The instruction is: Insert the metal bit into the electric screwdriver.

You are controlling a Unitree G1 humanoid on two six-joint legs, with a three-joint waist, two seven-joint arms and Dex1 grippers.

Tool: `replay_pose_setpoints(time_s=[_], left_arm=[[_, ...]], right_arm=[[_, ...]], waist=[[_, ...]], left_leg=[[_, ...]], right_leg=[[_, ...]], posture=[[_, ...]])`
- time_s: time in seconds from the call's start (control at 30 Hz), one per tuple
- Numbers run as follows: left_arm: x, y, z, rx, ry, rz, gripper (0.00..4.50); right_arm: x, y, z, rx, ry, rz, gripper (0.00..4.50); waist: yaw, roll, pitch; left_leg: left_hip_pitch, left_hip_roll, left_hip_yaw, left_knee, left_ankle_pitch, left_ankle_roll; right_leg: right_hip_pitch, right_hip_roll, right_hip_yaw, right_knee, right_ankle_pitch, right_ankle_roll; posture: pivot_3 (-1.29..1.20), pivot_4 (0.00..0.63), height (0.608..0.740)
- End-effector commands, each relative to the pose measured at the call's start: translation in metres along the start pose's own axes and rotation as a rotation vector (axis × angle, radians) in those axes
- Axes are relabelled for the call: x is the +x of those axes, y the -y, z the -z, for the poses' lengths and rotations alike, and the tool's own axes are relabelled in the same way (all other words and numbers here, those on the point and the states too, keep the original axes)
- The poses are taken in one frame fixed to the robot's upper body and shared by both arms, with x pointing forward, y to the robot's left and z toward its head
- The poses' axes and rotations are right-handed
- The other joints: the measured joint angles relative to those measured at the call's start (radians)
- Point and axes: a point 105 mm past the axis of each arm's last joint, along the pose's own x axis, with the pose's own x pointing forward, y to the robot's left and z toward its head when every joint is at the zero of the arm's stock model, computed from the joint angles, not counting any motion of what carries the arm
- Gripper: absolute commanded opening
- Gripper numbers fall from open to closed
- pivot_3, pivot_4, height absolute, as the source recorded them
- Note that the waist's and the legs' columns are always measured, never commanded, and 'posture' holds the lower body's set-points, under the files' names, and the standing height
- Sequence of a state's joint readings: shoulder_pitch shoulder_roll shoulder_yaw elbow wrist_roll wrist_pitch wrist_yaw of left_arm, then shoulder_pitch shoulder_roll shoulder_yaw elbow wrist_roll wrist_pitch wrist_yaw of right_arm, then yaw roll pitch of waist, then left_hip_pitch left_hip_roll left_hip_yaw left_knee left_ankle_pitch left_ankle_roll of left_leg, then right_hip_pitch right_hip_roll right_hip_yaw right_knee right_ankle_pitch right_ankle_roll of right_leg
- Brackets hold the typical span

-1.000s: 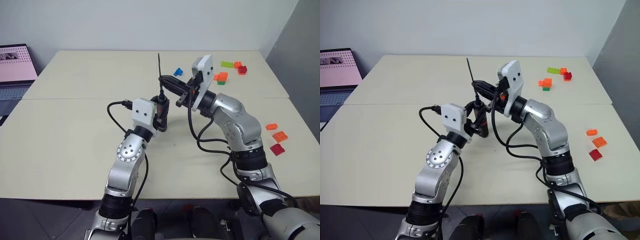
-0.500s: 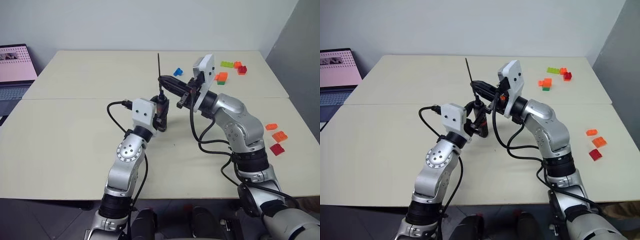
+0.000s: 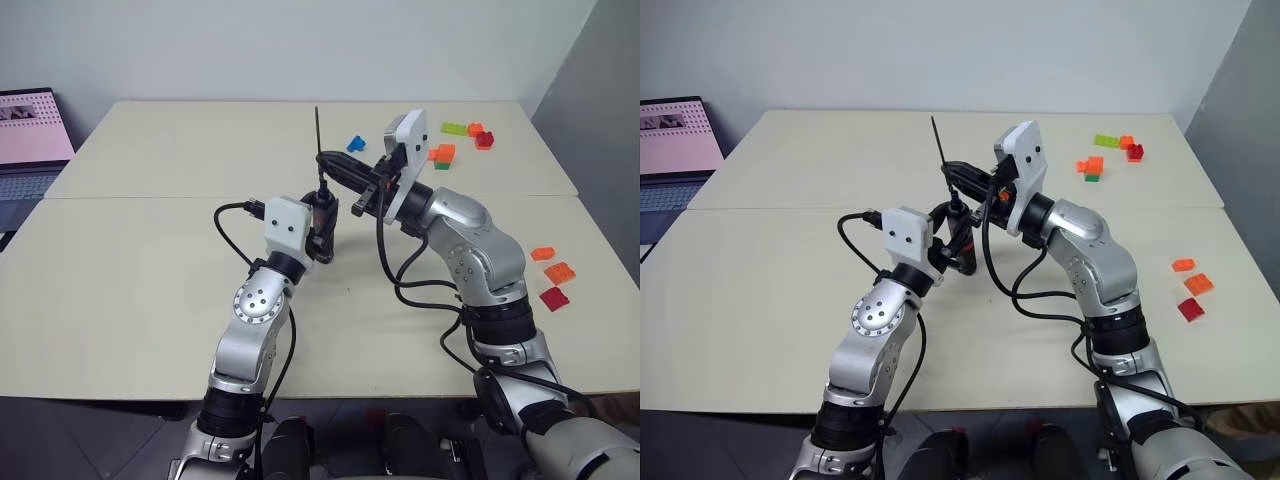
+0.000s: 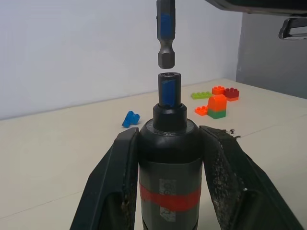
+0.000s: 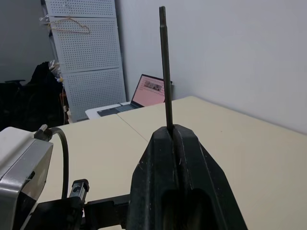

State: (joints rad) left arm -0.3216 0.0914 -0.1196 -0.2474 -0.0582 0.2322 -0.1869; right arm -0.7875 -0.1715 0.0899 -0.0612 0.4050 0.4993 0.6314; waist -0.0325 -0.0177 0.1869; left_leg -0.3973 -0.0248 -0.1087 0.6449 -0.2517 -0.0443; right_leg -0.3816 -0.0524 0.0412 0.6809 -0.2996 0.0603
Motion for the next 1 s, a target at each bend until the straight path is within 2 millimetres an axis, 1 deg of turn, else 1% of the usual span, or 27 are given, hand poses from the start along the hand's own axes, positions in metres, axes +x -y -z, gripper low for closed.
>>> replay_pose_setpoints(time_s=[0.03, 0.33, 0.53, 0.87, 1.0], left_arm=[[-0.001, -0.003, -0.006, 0.022, 0.02, -0.012, 1.59], [-0.002, -0.002, -0.006, 0.023, 0.02, -0.009, 1.59], [-0.002, -0.002, -0.005, 0.023, 0.018, -0.008, 1.59], [-0.004, -0.001, -0.004, 0.022, 0.014, -0.006, 1.59], [-0.004, -0.001, -0.004, 0.022, 0.012, -0.006, 1.59]], right_arm=[[0.0, -0.004, -0.006, -0.02, 0.026, -0.017, 0.0], [-0.001, -0.003, -0.003, -0.021, 0.014, -0.006, 0.0], [-0.001, 0.003, -0.007, -0.008, 0.041, 0.025, 0.0], [-0.003, 0.001, -0.013, 0.0, 0.064, 0.016, 0.0], [-0.005, 0.002, -0.007, -0.003, 0.041, 0.018, 0.0]], waist=[[0.0, 0.0, 0.0], [0.0, 0.0, 0.0], [0.0, 0.0, 0.0], [0.0, 0.0, 0.0], [0.0, 0.0, 0.0]], left_leg=[[0.0, 0.0, 0.0, 0.0, 0.0, 0.0], [0.0, 0.0, 0.0, 0.0, 0.0, 0.0], [0.0, 0.0, 0.0, 0.0, 0.0, 0.0], [0.0, 0.0, 0.0, 0.0, 0.0, 0.0], [0.0, 0.0, 0.0, 0.0, 0.0, 0.0]], right_leg=[[0.0, 0.0, 0.0, 0.0, 0.0, 0.0], [0.0, 0.0, 0.0, 0.0, 0.0, 0.0], [0.0, 0.0, 0.0, 0.0, 0.0, 0.0], [0.0, 0.0, 0.0, 0.0, 0.0, 0.0], [0.0, 0.0, 0.0, 0.0, 0.0, 0.0]], posture=[[0.0, 0.15, 0.74], [0.0, 0.15, 0.74], [0.0, 0.15, 0.74], [0.0, 0.15, 0.74], [0.0, 0.15, 0.74]])
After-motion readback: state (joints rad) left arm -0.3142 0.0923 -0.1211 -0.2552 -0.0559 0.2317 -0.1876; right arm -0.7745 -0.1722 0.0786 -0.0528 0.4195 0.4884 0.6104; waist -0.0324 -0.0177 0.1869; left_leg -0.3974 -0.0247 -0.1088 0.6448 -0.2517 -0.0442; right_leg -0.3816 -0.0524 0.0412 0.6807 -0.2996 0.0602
